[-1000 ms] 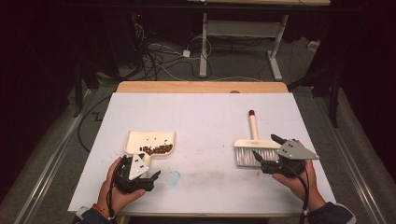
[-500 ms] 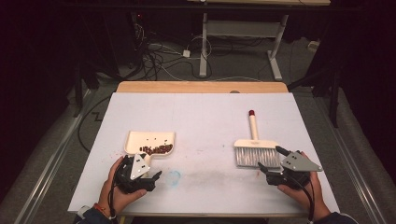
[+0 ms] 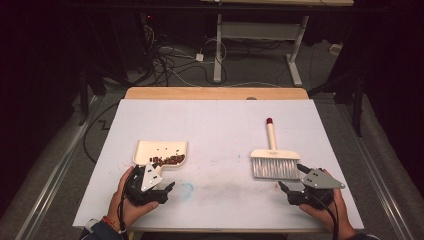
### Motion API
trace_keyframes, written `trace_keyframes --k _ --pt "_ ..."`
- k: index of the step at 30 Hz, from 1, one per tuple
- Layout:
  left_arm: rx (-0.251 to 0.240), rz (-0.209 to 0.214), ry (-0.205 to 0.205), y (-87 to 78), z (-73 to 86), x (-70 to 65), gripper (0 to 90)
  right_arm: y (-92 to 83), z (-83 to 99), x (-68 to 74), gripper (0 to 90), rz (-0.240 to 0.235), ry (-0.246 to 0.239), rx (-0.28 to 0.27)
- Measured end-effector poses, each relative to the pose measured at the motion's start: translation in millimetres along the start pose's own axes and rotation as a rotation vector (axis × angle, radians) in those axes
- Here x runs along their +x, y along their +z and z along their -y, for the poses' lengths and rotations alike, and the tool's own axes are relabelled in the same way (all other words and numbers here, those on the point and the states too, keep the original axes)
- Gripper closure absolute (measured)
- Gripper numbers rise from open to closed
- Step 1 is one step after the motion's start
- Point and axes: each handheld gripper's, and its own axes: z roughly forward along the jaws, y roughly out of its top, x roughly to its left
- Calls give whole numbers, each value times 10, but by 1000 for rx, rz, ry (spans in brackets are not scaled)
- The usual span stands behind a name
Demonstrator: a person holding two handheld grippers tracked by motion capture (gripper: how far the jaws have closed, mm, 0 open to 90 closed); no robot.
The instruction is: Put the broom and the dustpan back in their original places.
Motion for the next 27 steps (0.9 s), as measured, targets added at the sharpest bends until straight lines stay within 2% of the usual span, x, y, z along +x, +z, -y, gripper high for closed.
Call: trace_keyframes --k 4,14,19,27 --pt "10 7 1 -9 -1 -3 205 -19 -4 9 182 -4 4 -4" --pt "-1 19 18 16 -22 -28 205 -74 -8 15 182 8 10 -12" --pt "-1 19 9 18 -16 -13 205 -63 -11 18 182 7 11 -9" --pt "6 24 18 28 -19 -25 205 -78 -20 5 182 12 9 -23"
